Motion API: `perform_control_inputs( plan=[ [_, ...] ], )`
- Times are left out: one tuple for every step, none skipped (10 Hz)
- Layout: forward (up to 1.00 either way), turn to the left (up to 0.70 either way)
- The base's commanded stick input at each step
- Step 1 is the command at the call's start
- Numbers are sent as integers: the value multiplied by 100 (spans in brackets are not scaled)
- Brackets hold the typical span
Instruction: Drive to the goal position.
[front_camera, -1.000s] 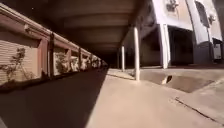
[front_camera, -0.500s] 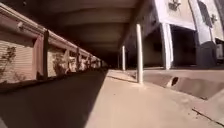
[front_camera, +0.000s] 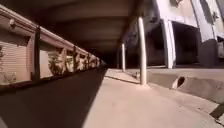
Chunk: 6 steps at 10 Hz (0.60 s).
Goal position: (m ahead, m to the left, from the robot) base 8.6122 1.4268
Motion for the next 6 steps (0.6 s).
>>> perform_control_inputs(
  plan=[
    [85, 0],
    [85, 0],
    [85, 0],
    [85, 0],
    [85, 0],
    [85, 0]
  ],
)
